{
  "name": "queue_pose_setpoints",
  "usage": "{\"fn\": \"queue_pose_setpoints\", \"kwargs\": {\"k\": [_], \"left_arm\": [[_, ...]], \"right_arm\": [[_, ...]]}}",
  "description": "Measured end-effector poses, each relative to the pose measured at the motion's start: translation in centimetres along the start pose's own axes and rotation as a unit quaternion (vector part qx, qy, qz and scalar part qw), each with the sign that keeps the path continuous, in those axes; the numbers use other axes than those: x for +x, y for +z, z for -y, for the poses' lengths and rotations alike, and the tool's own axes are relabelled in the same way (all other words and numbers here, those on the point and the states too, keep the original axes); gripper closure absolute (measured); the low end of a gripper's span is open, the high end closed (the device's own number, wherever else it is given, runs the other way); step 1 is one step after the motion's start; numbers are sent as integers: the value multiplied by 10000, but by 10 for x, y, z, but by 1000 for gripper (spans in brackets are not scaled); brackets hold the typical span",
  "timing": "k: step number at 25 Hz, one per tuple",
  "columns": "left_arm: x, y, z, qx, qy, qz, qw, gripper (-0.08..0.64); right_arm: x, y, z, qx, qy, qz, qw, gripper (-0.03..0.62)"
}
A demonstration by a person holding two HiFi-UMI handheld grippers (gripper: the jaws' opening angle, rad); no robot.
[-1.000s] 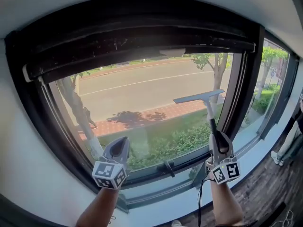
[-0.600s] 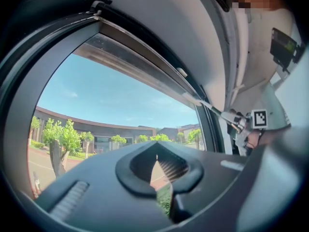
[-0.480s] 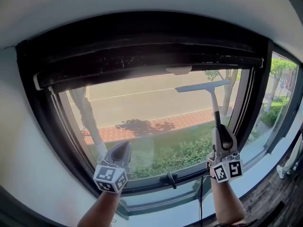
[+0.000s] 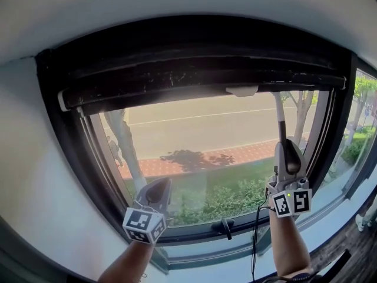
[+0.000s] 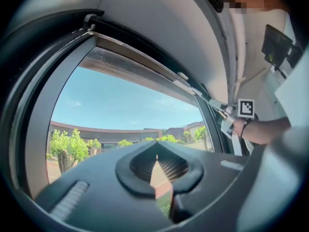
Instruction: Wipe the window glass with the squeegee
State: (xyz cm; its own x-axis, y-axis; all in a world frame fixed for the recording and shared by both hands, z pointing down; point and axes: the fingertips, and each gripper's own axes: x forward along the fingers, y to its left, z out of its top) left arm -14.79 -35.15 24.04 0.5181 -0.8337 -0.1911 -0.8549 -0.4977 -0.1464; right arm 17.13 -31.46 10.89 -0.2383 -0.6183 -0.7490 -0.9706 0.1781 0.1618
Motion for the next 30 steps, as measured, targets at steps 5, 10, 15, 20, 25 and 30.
{"fn": "queue_pose_setpoints", "kwargs": {"k": [5,10,15,20,25,30], "left_arm": [[-5,8,-8,-38,-69,43,10000,555],[-14,8,-17,-138,-52,108,9998,555],[-17,9,-17,-169,-60,121,9998,555],[-18,11,-5,-113,-163,65,9998,555],[-19,7,3,-106,-228,-30,9997,555],[-24,1,3,-123,-205,-136,9996,555]], "right_arm": [[22,4,-13,-185,-26,49,9998,491],[37,-1,-23,-72,27,-34,10000,491],[32,-3,-24,-41,7,-182,9998,490],[17,-11,-21,49,-24,-328,9994,491],[1,-21,-21,142,-46,-468,9988,490],[-12,-30,-23,176,-32,-557,9983,491]]}}
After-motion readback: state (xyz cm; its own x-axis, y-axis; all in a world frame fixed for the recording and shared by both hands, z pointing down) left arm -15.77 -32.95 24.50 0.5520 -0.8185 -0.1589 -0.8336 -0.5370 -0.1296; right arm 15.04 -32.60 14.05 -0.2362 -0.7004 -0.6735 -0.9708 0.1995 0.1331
